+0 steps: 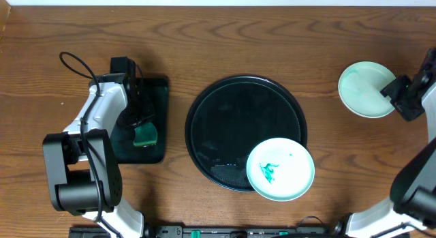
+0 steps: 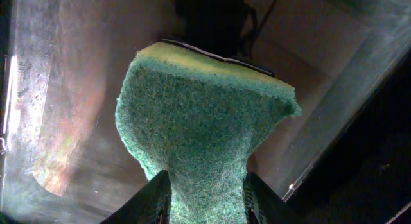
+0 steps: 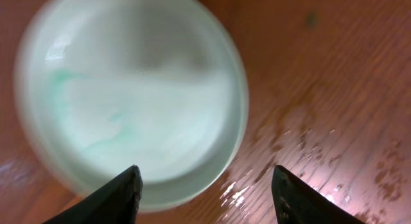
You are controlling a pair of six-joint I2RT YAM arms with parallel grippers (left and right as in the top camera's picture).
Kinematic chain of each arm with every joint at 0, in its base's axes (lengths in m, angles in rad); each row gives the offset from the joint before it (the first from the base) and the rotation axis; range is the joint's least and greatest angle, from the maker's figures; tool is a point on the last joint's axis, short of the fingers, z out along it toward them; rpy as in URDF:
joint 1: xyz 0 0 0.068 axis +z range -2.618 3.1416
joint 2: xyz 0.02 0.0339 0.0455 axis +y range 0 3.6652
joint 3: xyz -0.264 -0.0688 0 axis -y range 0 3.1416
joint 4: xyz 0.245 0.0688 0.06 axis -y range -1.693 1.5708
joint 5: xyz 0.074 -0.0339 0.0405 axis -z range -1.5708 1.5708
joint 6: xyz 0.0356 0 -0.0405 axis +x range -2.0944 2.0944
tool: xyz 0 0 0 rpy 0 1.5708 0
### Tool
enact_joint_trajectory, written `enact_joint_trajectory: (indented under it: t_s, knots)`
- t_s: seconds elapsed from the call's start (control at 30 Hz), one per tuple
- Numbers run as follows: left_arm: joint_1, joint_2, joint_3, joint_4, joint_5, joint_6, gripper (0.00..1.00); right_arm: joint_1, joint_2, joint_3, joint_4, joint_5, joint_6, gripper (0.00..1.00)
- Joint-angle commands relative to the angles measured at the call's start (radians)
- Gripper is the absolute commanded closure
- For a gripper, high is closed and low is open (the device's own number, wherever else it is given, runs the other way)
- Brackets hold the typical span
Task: Clean dirty plates on tray and stack at the side
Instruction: 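Carry the green plate right and stack it on the white plate, then move the right gripper to the remaining green plate's rim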
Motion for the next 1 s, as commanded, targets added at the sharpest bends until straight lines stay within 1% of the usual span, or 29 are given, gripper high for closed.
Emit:
enact_joint_trajectory:
  t_s: [0.0,0.03,0.1,0.17,0.23,0.33,0.43,0.53,0.6,0.73,0.87,0.97]
  knots:
    - [0.000,-0.007,0.018,-0.004,-0.002,0.010,0.62,0.086,-0.156,0.043,-0.034,-0.066,-0.049,0.35]
    - [0.000,-0.007,0.018,-0.004,-0.002,0.010,0.62,0.119,-0.191,0.043,-0.050,-0.057,-0.065,0.35]
    - [0.000,-0.007,0.018,-0.007,-0.002,0.010,0.62,0.213,-0.272,0.043,-0.108,0.028,-0.068,0.34]
    - [0.000,-0.007,0.018,-0.008,-0.002,0.010,0.62,0.293,-0.323,0.043,-0.166,0.095,-0.067,0.27]
    - [0.000,-0.007,0.018,-0.008,-0.002,0.010,0.62,0.364,-0.358,0.042,-0.232,0.103,-0.045,0.26]
    - [0.000,-0.007,0.018,-0.008,-0.002,0.010,0.62,0.459,-0.372,0.038,-0.362,0.102,0.065,0.28]
    - [0.000,-0.007,0.018,-0.008,-0.002,0.010,0.62,0.539,-0.372,0.024,-0.484,0.103,0.149,0.33]
    - [0.000,-0.007,0.018,-0.007,-0.002,0.010,0.62,0.629,-0.372,-0.024,-0.591,0.101,0.245,0.36]
    - [0.000,-0.007,0.018,-0.007,-0.002,0.010,0.62,0.679,-0.372,-0.064,-0.614,0.098,0.290,0.37]
    - [0.000,-0.007,0.018,-0.007,-0.002,0.010,0.62,0.793,-0.382,-0.181,-0.608,0.048,0.370,0.38]
    - [0.000,-0.007,0.018,-0.006,-0.002,0.010,0.62,0.909,-0.407,-0.312,-0.593,0.029,0.500,0.38]
    - [0.000,-0.007,0.018,-0.003,-0.002,0.010,0.62,0.976,-0.424,-0.378,-0.582,0.018,0.583,0.40]
